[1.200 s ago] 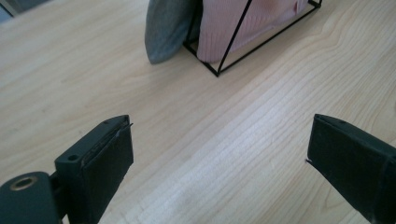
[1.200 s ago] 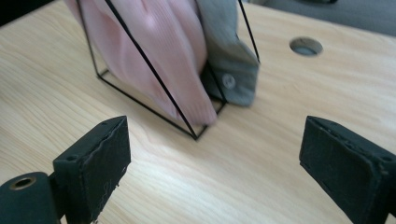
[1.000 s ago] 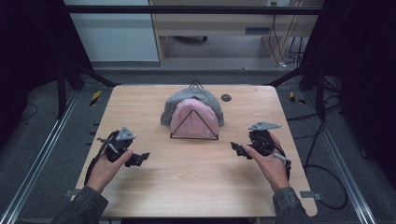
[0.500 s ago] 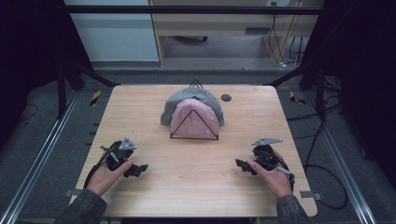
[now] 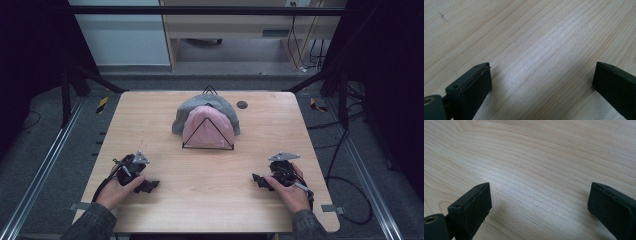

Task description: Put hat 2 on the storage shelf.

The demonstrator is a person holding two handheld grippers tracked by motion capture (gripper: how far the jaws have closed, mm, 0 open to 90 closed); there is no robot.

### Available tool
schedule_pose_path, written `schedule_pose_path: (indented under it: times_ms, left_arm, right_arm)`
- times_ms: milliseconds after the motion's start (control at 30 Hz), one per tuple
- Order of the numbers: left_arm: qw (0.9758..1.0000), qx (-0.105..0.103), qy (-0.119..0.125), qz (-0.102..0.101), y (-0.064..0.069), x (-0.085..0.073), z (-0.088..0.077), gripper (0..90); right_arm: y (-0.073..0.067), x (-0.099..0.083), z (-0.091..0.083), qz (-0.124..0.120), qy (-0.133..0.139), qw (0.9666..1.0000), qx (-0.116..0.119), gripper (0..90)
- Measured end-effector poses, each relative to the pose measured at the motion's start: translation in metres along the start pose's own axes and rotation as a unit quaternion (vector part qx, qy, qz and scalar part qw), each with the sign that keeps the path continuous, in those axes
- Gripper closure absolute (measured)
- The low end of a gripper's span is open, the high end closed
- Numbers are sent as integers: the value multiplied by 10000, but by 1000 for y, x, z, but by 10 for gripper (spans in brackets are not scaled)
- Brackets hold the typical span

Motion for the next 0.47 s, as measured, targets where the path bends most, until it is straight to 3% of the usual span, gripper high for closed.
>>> schedule_pose_path:
  times_ms: [167, 467]
  left_arm:
    - [9999, -51, 127, 0, -2, -2, 1, 0]
    - [9999, -55, 151, 22, -2, -1, 1, 0]
  right_arm:
    - [-5, -5, 3, -360, 208, 9988, -252, 18]
    - [-6, -6, 3, -329, 247, 9988, -258, 18]
Point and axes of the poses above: each handheld gripper's, and its own axes: z roughly forward along the jaws, x roughly out of its top, y roughly to its right, the point moved 6 cm from there along z, roughly forward along the jaws, and after that the axes turned 13 degrees about -x, right-handed, at the moved point
